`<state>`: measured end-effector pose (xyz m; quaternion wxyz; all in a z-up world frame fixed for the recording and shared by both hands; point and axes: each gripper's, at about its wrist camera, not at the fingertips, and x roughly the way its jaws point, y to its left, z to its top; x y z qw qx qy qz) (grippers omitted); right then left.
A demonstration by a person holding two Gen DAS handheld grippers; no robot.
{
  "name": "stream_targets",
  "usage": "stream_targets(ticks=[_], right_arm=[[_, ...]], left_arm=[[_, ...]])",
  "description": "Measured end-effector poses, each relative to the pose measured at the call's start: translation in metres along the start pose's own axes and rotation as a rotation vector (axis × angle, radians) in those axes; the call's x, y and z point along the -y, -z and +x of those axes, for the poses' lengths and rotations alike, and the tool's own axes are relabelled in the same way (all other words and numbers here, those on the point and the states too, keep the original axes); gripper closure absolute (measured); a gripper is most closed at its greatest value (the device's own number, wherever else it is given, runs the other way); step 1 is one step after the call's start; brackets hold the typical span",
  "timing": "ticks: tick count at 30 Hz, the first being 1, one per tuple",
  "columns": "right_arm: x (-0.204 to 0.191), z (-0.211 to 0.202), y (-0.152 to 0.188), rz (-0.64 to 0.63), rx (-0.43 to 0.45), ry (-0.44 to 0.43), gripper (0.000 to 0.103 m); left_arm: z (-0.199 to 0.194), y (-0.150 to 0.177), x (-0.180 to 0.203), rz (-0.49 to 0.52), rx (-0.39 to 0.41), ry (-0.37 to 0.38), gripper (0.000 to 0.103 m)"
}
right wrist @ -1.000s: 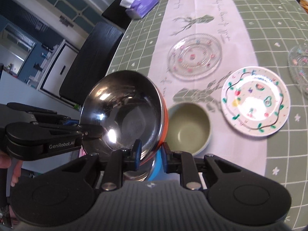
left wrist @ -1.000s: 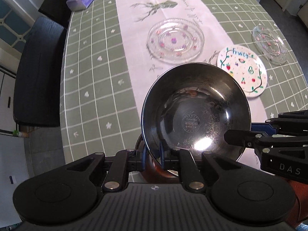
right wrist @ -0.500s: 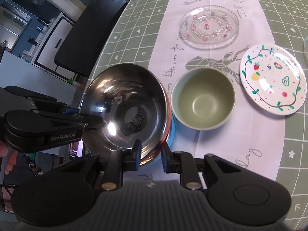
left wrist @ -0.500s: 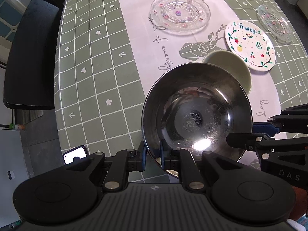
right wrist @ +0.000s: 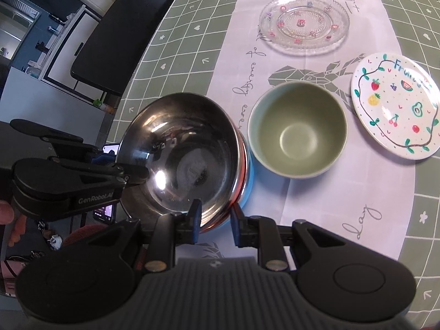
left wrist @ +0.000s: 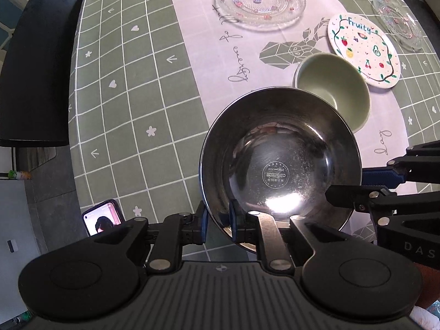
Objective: Organize plates and bowls
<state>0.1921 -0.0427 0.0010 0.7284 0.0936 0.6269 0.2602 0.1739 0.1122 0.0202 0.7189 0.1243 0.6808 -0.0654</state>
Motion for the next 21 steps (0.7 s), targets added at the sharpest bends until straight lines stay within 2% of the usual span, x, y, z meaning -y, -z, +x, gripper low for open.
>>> stream_targets(ticks=[4, 6, 10, 14, 16, 19, 21], right_arm=[[-0.003, 0.0, 0.001, -0.018, 0.003, 0.0, 0.074], [-0.003, -0.001, 0.003, -0.026, 0.008, -0.005, 0.073], [-0.005, -0.009, 0.005, -0.046, 0.043, -0.008, 0.068], [-0.005, -0.014, 0.009, -0.062, 0.082, 0.006, 0.068], [-0.001, -0.015, 0.01, -0.052, 0.086, 0.006, 0.072], [0.006, -0.014, 0.011, -0.025, 0.09, -0.016, 0.087], [0.01, -0.012, 0.011, -0.009, 0.091, -0.028, 0.089]], left_arm=[[0.001, -0.002, 0.0, 0.026, 0.002, 0.0, 0.082], [-0.002, -0.005, 0.0, 0.051, 0.02, -0.004, 0.075], [-0.013, -0.012, -0.001, 0.099, 0.122, -0.016, 0.075], [-0.015, -0.019, -0.004, 0.109, 0.198, -0.008, 0.075], [-0.011, -0.022, -0.005, 0.106, 0.207, -0.006, 0.075], [-0.006, -0.022, -0.006, 0.103, 0.207, -0.001, 0.076], [-0.003, -0.021, -0.006, 0.103, 0.203, 0.01, 0.082]])
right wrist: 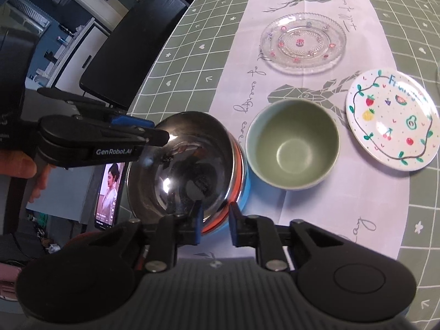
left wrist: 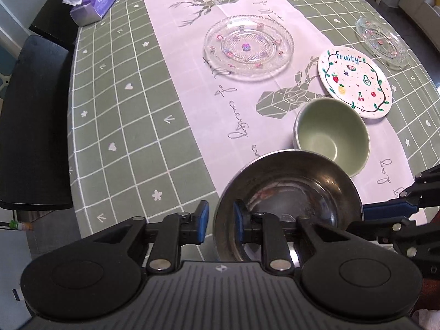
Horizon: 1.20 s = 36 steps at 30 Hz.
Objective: Organize plates and bowls
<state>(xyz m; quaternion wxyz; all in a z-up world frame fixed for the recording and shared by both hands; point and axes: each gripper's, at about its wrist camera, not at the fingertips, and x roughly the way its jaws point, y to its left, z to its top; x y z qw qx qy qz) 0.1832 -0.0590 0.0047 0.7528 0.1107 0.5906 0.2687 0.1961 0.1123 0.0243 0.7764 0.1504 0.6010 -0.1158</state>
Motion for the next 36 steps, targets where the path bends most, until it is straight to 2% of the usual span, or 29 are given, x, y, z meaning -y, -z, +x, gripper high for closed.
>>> stream_targets(ticks=[4, 8, 10, 12, 16, 18, 21, 26, 28, 36], right_arm=[[0.004, 0.003, 0.0, 0.018, -0.003, -0.017, 0.089], [0.004, -0.003, 0.002, 0.021, 0.005, -0.054, 0.082], [0.005, -0.012, 0.002, 0.013, 0.03, -0.067, 0.075], [0.006, -0.024, 0.002, 0.006, 0.066, -0.07, 0.073], [0.018, -0.047, 0.001, 0.02, 0.144, -0.063, 0.069], [0.024, -0.056, 0.0, 0.024, 0.184, -0.035, 0.064], [0.033, -0.065, 0.001, 0.018, 0.239, 0.03, 0.06], [0.056, -0.064, 0.006, 0.043, 0.273, 0.092, 0.055], [0.065, -0.059, 0.009, 0.063, 0.277, 0.097, 0.051], [0.093, -0.029, 0.023, 0.146, 0.24, 0.081, 0.05]], left_arm=[[0.001, 0.003, 0.001, 0.0, 0.006, -0.005, 0.083], [-0.006, 0.0, -0.003, -0.016, 0.03, 0.007, 0.082], [-0.013, -0.003, -0.005, -0.024, 0.054, 0.024, 0.079], [-0.023, -0.008, -0.007, -0.032, 0.094, 0.045, 0.073], [-0.042, -0.018, -0.007, -0.048, 0.202, 0.091, 0.07], [-0.047, -0.022, -0.002, -0.039, 0.246, 0.119, 0.059], [-0.048, -0.028, 0.01, -0.013, 0.276, 0.144, 0.053], [-0.035, -0.039, 0.033, 0.034, 0.265, 0.17, 0.052], [-0.027, -0.042, 0.041, 0.055, 0.249, 0.17, 0.052], [0.008, -0.051, 0.06, 0.138, 0.164, 0.123, 0.052]])
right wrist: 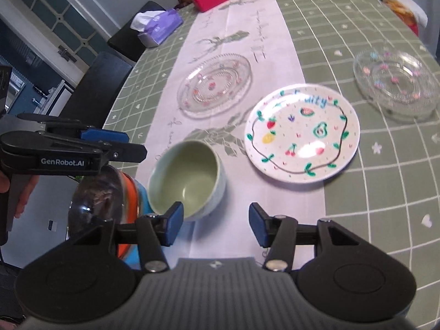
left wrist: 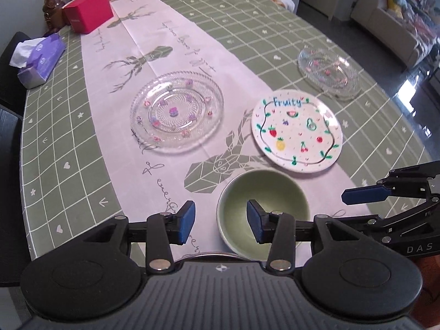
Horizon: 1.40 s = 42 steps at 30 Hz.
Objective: Organize plates and bowls
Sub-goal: 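Move the right tool to the pale green bowl and grasp its rim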
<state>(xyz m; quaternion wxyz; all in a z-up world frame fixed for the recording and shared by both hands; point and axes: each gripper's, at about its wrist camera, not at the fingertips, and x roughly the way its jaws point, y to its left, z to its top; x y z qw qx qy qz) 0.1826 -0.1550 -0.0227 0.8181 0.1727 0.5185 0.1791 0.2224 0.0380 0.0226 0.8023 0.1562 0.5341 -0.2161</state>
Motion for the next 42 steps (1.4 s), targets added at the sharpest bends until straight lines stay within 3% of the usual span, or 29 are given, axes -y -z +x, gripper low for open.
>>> stream_targets(ticks=[19, 22, 24, 30, 36, 41, 42], right_arm=[[0.01, 0.036, -0.002, 0.026, -0.036, -0.056, 0.041], [0.012, 0.036, -0.003, 0.032, -0.035, -0.065, 0.041], [0.013, 0.037, -0.003, 0.035, -0.033, -0.067, 0.041], [0.016, 0.033, -0.002, 0.044, -0.025, -0.069, 0.041], [0.02, 0.03, 0.001, 0.065, -0.026, -0.076, 0.041], [0.024, 0.029, 0.003, 0.092, -0.027, -0.078, 0.043], [0.025, 0.028, 0.003, 0.099, -0.027, -0.079, 0.048]], left_arm=[[0.059, -0.006, 0.008, 0.105, -0.197, -0.03, 0.051], [0.064, -0.008, 0.007, 0.077, -0.223, -0.022, 0.055], [0.065, -0.009, 0.008, 0.068, -0.227, -0.009, 0.073], [0.068, -0.013, 0.011, 0.01, -0.237, -0.022, 0.084], [0.072, -0.021, 0.007, -0.121, -0.269, -0.056, 0.088], [0.073, -0.024, 0.01, -0.23, -0.277, 0.009, 0.089], [0.073, -0.025, 0.012, -0.243, -0.279, 0.03, 0.089]])
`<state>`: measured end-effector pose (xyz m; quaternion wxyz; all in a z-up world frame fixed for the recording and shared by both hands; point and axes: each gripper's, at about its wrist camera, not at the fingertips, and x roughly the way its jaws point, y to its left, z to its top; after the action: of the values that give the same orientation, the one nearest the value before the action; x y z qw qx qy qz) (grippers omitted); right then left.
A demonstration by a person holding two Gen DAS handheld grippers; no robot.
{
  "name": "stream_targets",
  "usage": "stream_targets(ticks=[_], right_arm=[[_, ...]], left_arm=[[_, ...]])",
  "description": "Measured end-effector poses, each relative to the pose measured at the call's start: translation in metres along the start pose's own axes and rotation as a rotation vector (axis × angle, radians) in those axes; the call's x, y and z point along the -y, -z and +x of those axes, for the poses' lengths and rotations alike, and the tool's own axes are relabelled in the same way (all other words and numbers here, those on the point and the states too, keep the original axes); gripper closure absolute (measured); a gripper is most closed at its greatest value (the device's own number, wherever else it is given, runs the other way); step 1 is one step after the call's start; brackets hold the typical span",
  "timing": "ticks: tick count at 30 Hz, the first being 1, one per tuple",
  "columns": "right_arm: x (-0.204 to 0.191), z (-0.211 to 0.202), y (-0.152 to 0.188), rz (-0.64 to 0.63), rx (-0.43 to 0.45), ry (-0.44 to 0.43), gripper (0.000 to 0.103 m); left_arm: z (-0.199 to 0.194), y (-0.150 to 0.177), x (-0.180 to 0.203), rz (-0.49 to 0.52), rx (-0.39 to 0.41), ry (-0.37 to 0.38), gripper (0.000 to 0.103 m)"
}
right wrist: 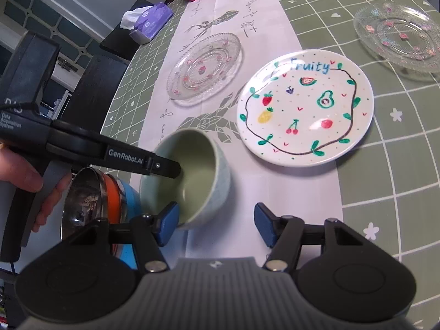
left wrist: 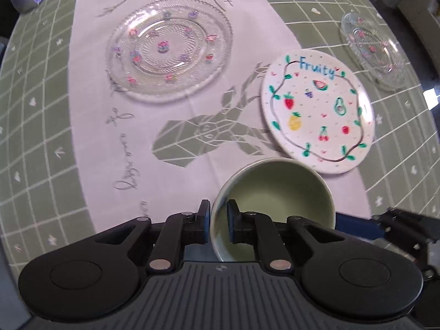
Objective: Organize plates and bowls
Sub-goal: 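Move the right tool to the pale green bowl and grasp its rim, then lift the pale green bowl with the right tool toward the stacked bowls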
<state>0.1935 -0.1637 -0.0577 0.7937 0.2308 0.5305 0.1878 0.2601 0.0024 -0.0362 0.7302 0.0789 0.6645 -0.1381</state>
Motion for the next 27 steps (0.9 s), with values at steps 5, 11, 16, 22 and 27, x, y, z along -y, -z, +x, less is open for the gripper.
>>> stream_targets(ticks=[5, 11, 16, 22, 27], right_arm=[[0.009, -0.005, 0.0, 0.043, 0.012, 0.007, 0.062], [0.013, -0.007, 0.001, 0.042, 0.007, 0.026, 0.067], [0.011, -0.005, 0.001, 0.022, 0.005, 0.029, 0.067], [0.012, -0.001, 0.001, 0.034, -0.001, 0.018, 0.069], [0.013, -0.001, 0.002, 0.059, -0.002, 0.007, 0.076]], left_arm=[[0.001, 0.006, 0.025, 0.139, 0.033, -0.01, 0.08], [0.003, 0.015, 0.041, 0.334, 0.076, -0.063, 0.073], [0.005, 0.015, 0.04, 0.368, 0.076, -0.061, 0.073], [0.01, 0.02, 0.044, 0.404, 0.04, -0.094, 0.074], [0.006, 0.022, 0.046, 0.405, 0.054, -0.099, 0.082]])
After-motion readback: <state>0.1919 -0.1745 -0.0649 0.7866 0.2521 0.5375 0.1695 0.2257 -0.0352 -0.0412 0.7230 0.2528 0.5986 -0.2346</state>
